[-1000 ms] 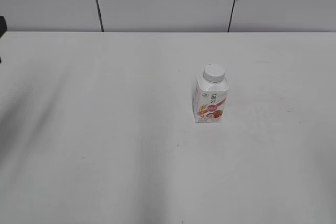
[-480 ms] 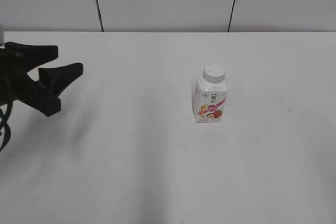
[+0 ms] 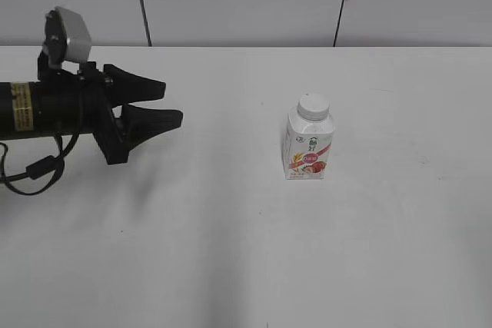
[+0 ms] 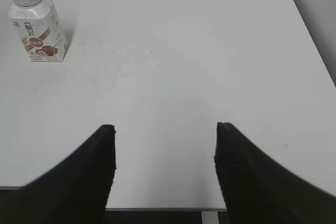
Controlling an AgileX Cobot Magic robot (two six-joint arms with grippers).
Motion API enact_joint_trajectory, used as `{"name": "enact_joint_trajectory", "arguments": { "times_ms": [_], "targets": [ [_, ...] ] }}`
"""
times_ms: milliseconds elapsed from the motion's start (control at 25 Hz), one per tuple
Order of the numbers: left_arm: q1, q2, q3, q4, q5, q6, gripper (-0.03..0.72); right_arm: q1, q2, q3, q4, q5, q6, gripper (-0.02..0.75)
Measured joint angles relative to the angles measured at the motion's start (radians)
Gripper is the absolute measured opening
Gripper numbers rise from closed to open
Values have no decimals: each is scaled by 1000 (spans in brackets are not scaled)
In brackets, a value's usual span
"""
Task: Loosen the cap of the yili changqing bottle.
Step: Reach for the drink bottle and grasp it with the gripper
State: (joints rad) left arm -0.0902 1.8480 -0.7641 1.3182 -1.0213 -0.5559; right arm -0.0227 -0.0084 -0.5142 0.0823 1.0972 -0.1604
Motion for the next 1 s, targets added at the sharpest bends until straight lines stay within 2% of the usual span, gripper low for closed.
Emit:
{"name": "enact_joint_trajectory", "arguments": {
  "times_ms": [80, 240, 320, 560, 1000],
  "targets": [
    [0, 51, -55, 46, -20, -14, 467, 0, 0, 0, 0, 0, 0, 480],
    [0, 163, -175, 138, -65, -61, 606, 0, 0, 0, 0, 0, 0, 480],
    [-1, 220, -244, 188, -77, -98, 638, 0, 0, 0, 0, 0, 0, 480],
    [-39, 352, -423, 291, -123, -176, 650, 0, 0, 0, 0, 0, 0, 480],
    [-172, 531, -606, 299, -131, -185, 642, 0, 0, 0, 0, 0, 0, 480]
  ]
}}
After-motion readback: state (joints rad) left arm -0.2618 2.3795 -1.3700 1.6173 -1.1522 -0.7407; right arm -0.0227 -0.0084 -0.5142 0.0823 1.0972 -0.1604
